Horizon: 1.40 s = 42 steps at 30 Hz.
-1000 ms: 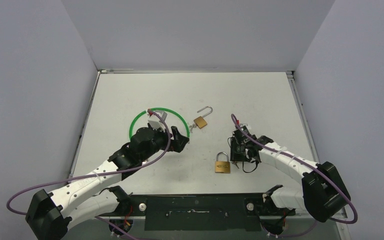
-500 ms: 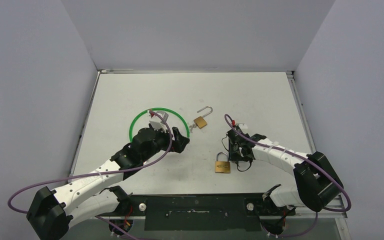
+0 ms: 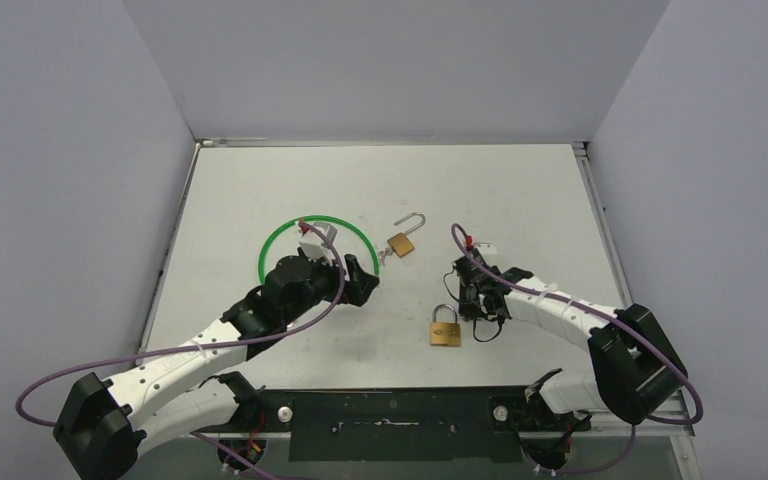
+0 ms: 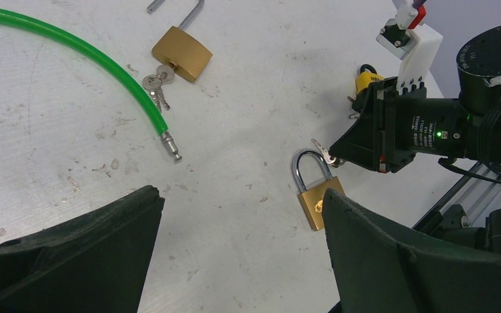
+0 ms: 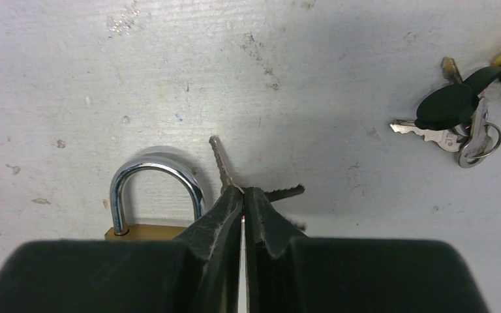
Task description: Unlock with the key
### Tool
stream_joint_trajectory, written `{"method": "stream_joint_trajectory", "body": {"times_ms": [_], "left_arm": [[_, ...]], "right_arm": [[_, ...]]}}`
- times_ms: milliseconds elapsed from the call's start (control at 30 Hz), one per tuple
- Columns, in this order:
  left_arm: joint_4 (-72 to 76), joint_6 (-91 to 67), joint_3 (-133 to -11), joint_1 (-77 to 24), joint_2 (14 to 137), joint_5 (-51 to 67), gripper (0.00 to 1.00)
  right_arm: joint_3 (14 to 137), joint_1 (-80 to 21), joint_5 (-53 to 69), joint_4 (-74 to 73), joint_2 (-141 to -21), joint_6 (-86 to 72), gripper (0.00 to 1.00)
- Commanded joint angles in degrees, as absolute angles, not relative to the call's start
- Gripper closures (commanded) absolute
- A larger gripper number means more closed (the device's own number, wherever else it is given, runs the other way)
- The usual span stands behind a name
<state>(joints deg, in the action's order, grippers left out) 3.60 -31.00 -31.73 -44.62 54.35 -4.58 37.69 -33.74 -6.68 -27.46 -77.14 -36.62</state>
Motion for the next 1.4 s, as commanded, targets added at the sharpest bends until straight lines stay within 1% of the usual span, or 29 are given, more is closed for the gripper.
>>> {"method": "stream_joint_trajectory", "body": {"times_ms": [0, 233, 400, 533, 567, 633, 667, 700, 800, 867, 1000, 1067, 1133, 1267, 1367], "left_arm": [[7.3, -33.1, -32.3, -44.5, 54.5, -3.5, 0.11], [9.5, -39.4, -32.4, -44.6, 56.7, -2.9, 0.11], [10.0, -42.8, -32.7, -44.6, 58.6, -3.5, 0.11], [11.2, -46.9, -32.6, -44.6, 59.9, -2.8, 0.11], [10.3, -49.9, -32.9, -44.6, 60.3, -2.8, 0.11], [3.5, -61.1, -34.7, -44.4, 60.9, -5.2, 0.11], [3.4, -66.4, -34.4, -44.4, 60.9, -5.6, 0.11], [6.1, -70.6, -33.0, -44.5, 60.7, -4.1, 0.11], [20.2, -84.0, -25.7, -44.6, 60.0, -1.5, 0.11], [24.5, -87.8, -23.8, -44.4, 60.9, -1.4, 0.11], [25.6, -80.1, -27.7, -43.5, 63.7, -0.1, 0.11], [26.0, -75.3, -29.5, -43.3, 64.2, 2.3, 0.11], [29.8, -70.5, -29.7, -43.3, 64.3, 3.8, 0.11], [39.4, -64.0, -28.9, -43.3, 64.7, 8.0, 0.04], [42.5, -61.4, -28.9, -43.3, 65.4, 11.3, 0.03]], "right_arm": [[37.0, -33.8, -8.6, -25.3, -71.8, -36.3, 1.00], [35.3, -33.8, -8.2, -22.3, -60.7, -35.3, 1.00], [35.3, -33.8, -8.5, -24.2, -59.0, -35.3, 1.00], [35.4, -33.8, -4.9, -22.4, -56.0, -35.1, 1.00], [35.7, -33.8, -3.4, -21.6, -55.3, -34.7, 1.00], [36.1, -33.8, -0.6, -19.8, -54.4, -34.2, 1.00], [36.2, -33.8, 1.7, -18.7, -54.1, -34.3, 1.00], [36.4, -33.8, 3.8, -17.3, -53.8, -34.4, 1.00], [36.1, -33.8, 10.8, -11.9, -53.9, -35.1, 1.00], [35.0, -34.0, 16.4, -6.4, -53.9, -35.4, 1.00], [33.0, -34.4, 25.5, 4.5, -53.5, -36.2, 1.00], [33.0, -34.5, 28.3, 7.3, -53.5, -36.6, 1.00], [33.0, -34.5, 30.5, 9.3, -53.7, -37.3, 1.00], [32.7, -34.7, 33.7, 12.1, -54.2, -39.0, 1.00], [32.2, -34.7, 36.1, 15.0, -54.2, -41.1, 1.00]]}}
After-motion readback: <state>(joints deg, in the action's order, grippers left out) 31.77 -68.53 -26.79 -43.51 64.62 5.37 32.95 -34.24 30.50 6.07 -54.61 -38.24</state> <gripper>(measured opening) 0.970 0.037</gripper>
